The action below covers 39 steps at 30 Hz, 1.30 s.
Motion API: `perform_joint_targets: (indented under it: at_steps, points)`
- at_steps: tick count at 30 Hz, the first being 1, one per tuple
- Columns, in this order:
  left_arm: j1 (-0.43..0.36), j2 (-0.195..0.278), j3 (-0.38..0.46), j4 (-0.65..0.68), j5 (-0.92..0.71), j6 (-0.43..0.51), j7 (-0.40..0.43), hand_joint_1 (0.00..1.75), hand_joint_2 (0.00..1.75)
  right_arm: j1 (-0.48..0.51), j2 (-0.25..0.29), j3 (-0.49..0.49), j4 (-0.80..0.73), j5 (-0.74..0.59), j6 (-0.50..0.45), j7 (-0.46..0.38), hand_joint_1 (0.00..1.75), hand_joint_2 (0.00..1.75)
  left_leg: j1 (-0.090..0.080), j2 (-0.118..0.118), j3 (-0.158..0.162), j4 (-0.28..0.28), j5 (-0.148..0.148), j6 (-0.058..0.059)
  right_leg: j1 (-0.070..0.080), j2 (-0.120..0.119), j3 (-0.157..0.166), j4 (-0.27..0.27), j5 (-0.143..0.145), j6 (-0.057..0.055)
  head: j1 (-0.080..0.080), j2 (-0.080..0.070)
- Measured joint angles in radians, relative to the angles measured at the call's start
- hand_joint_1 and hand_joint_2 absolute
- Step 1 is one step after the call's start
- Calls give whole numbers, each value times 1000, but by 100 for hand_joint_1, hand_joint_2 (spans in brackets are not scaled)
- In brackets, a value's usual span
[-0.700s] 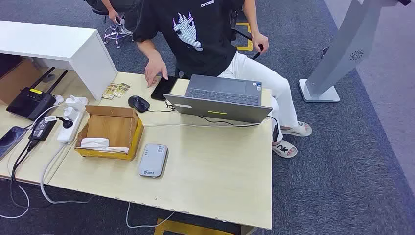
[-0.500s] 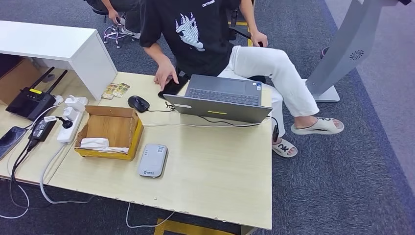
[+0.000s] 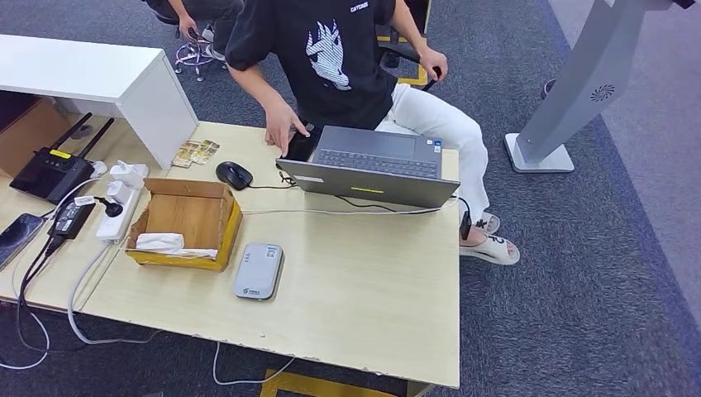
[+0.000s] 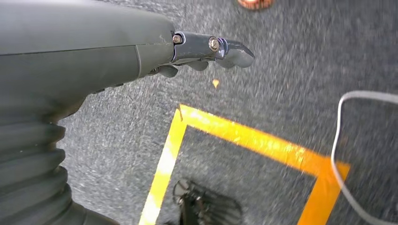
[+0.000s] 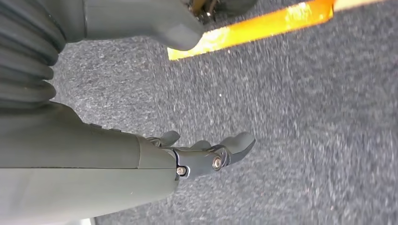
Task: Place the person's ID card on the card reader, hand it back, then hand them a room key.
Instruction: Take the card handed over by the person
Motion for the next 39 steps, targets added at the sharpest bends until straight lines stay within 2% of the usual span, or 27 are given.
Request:
perform_joint_targets:
  at_steps: [6,15,21,31,39]
  points:
    - [-26,-2,137,6,-48,79,-43,0,175,-26,11,-139,0,64,-53,9,0,175,0,0,0,0,0,0,0,0,0,0,0,0,0,0]
    - [-82,0,335,4,-68,177,-170,0,175,-64,27,-343,2,121,-142,18,0,175,0,0,0,0,1,0,0,0,0,0,0,0,0,0]
    - [-112,-15,446,-72,-25,191,-262,0,175,-87,36,-454,8,158,-192,30,0,175,0,0,0,0,1,0,0,0,0,0,0,0,0,0]
    - [-100,-94,488,-353,77,152,-326,0,175,-103,43,-531,21,194,-236,46,0,175,0,0,0,0,1,0,0,0,0,0,1,0,0,0]
    - [-26,-138,410,-616,127,170,-365,0,175,-108,48,-553,28,213,-257,62,0,175,0,0,0,0,1,0,0,0,0,0,1,0,0,0]
